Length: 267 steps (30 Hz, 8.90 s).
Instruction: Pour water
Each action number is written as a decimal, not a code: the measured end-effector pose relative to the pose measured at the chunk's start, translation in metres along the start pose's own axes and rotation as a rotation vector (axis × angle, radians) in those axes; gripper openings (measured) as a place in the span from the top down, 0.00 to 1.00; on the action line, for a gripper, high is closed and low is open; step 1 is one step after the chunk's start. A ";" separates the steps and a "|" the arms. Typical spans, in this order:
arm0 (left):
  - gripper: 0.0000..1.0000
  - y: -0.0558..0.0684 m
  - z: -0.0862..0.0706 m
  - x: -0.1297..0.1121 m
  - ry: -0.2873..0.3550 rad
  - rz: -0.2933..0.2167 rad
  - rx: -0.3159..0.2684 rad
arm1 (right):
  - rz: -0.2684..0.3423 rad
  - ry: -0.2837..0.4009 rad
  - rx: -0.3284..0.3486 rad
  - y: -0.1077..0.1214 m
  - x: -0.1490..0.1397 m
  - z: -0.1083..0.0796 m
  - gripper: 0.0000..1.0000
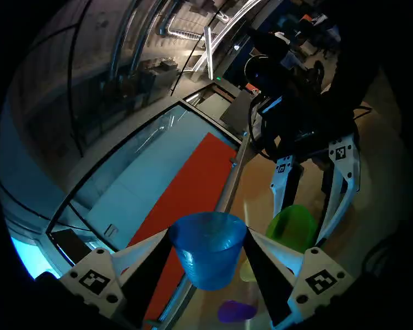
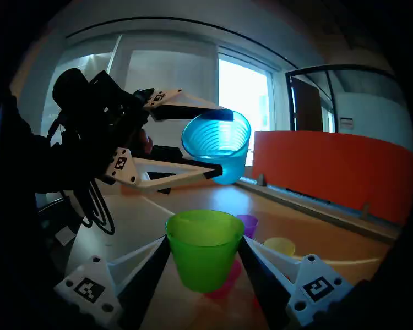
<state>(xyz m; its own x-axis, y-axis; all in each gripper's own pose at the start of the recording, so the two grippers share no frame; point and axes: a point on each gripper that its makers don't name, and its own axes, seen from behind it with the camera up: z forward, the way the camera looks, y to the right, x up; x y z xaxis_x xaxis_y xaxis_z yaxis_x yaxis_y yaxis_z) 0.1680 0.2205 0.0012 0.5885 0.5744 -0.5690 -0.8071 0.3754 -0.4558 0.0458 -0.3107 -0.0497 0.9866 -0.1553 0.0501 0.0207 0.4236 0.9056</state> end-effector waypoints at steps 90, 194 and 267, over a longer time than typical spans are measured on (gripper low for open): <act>0.13 -0.008 -0.003 0.015 0.011 0.122 0.018 | -0.032 0.026 -0.007 0.002 0.020 -0.004 0.12; 0.13 -0.014 -0.008 0.022 0.023 0.224 0.026 | -0.046 0.035 -0.009 -0.001 0.028 -0.003 0.12; 0.12 -0.020 -0.009 0.027 0.022 0.347 0.032 | -0.052 0.047 -0.003 -0.003 0.031 -0.003 0.12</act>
<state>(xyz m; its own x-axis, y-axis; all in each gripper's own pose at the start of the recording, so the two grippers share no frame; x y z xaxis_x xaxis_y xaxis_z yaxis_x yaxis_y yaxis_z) 0.2003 0.2218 -0.0107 0.2798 0.6561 -0.7009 -0.9600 0.1835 -0.2115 0.0770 -0.3140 -0.0526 0.9907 -0.1347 -0.0171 0.0725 0.4184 0.9054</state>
